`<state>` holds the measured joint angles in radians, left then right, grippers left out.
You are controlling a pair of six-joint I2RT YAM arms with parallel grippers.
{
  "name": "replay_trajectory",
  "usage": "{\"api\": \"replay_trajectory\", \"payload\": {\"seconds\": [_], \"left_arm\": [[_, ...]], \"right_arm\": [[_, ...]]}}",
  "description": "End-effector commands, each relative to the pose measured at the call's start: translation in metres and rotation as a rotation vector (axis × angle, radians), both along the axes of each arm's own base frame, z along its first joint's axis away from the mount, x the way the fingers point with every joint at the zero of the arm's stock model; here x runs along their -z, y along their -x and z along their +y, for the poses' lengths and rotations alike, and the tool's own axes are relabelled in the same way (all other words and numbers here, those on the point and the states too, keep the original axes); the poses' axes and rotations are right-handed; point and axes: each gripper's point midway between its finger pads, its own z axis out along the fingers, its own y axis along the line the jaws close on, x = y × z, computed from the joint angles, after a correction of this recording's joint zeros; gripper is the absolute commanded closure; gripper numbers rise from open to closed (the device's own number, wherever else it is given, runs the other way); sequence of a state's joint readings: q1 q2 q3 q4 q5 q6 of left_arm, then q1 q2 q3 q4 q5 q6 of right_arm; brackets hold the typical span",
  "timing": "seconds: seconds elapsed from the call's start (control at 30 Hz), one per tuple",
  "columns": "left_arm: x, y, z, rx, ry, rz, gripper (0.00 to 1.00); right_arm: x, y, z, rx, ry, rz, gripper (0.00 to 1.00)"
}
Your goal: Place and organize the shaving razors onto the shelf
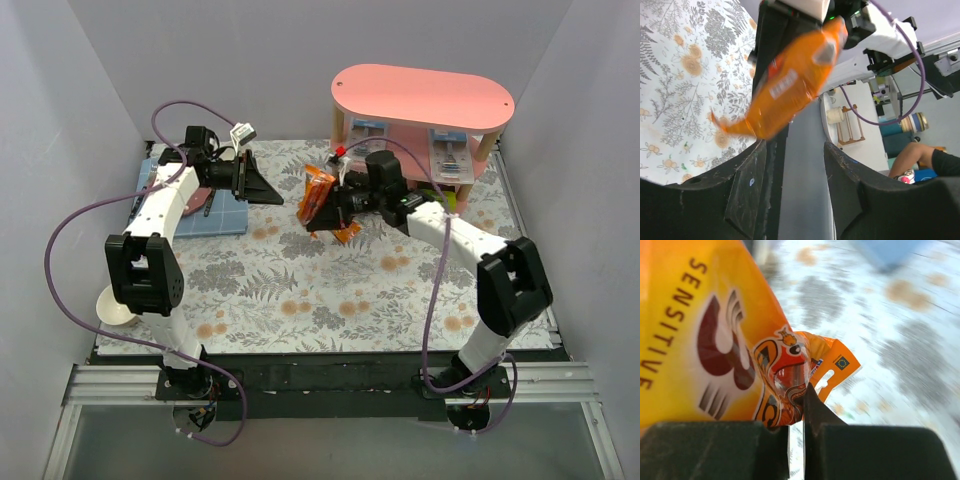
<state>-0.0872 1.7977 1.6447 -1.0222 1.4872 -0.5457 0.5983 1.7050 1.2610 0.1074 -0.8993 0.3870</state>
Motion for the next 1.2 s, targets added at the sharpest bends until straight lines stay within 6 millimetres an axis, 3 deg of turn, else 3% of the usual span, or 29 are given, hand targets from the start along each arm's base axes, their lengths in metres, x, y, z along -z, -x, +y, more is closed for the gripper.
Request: {"api": "replay_trajectory", "payload": {"seconds": [0.0,0.03,0.07,0.1,0.2,0.27,0.3,0.4,0.47,0.5,0.53,0.6,0.63,0.67,0.77,0.9,0.97,1.17], "left_arm": [[-0.010,-0.001,-0.002,-0.023,-0.028,-0.180,0.50],[-0.004,-0.002,-0.005,-0.041,-0.053,-0.193,0.50],[0.024,-0.003,-0.004,-0.093,-0.126,-0.157,0.50],[0.016,-0.008,-0.007,-0.137,-0.131,-0.217,0.50],[0.042,-0.017,-0.016,-0.253,-0.241,-0.231,0.50],[0.056,-0.020,-0.021,-0.300,-0.293,-0.209,0.50],[0.077,-0.026,-0.017,-0.366,-0.365,-0.175,0.50],[0.107,-0.004,-0.036,-0.365,-0.380,-0.063,0.50],[0.110,0.002,-0.047,-0.392,-0.348,-0.021,0.49],[0.115,0.008,-0.055,-0.392,-0.346,-0.011,0.49],[0.128,0.018,-0.058,-0.402,-0.351,0.066,0.47],[0.134,0.022,-0.066,-0.401,-0.328,0.098,0.46],[0.142,0.028,-0.065,-0.398,-0.330,0.146,0.46],[0.142,0.026,-0.069,-0.402,-0.308,0.159,0.45],[0.144,0.024,-0.073,-0.392,-0.295,0.184,0.44],[0.151,0.019,-0.077,-0.384,-0.298,0.185,0.44],[0.151,0.016,-0.076,-0.402,-0.301,0.170,0.44],[0.144,0.025,-0.070,-0.383,-0.306,0.077,0.44]], "right_arm": [[0.056,-0.040,-0.096,0.437,0.498,-0.103,0.99],[0.058,-0.032,-0.117,0.488,0.574,-0.105,0.99],[0.076,-0.024,-0.135,0.500,0.655,-0.116,0.99],[0.083,-0.023,-0.151,0.535,0.722,-0.143,0.99],[0.104,0.001,-0.195,0.552,0.893,-0.177,0.99],[0.116,0.012,-0.213,0.515,0.971,-0.212,0.99],[0.126,0.016,-0.227,0.528,1.037,-0.221,0.99],[0.145,0.026,-0.241,0.451,1.110,-0.260,0.99],[0.155,0.030,-0.244,0.432,1.129,-0.253,0.94],[0.164,0.036,-0.246,0.407,1.139,-0.240,0.79],[0.169,0.039,-0.245,0.389,1.137,-0.229,0.48],[0.174,0.045,-0.240,0.361,1.115,-0.200,0.30],[0.176,0.047,-0.238,0.367,1.107,-0.178,0.10],[0.175,0.050,-0.232,0.346,1.079,-0.163,0.02],[0.163,0.052,-0.209,0.274,0.968,-0.152,0.02],[0.137,0.038,-0.199,0.212,0.908,-0.248,0.02],[0.125,0.031,-0.201,0.143,0.854,-0.279,0.05],[0.129,0.012,-0.224,0.051,0.763,-0.252,0.16]]}}
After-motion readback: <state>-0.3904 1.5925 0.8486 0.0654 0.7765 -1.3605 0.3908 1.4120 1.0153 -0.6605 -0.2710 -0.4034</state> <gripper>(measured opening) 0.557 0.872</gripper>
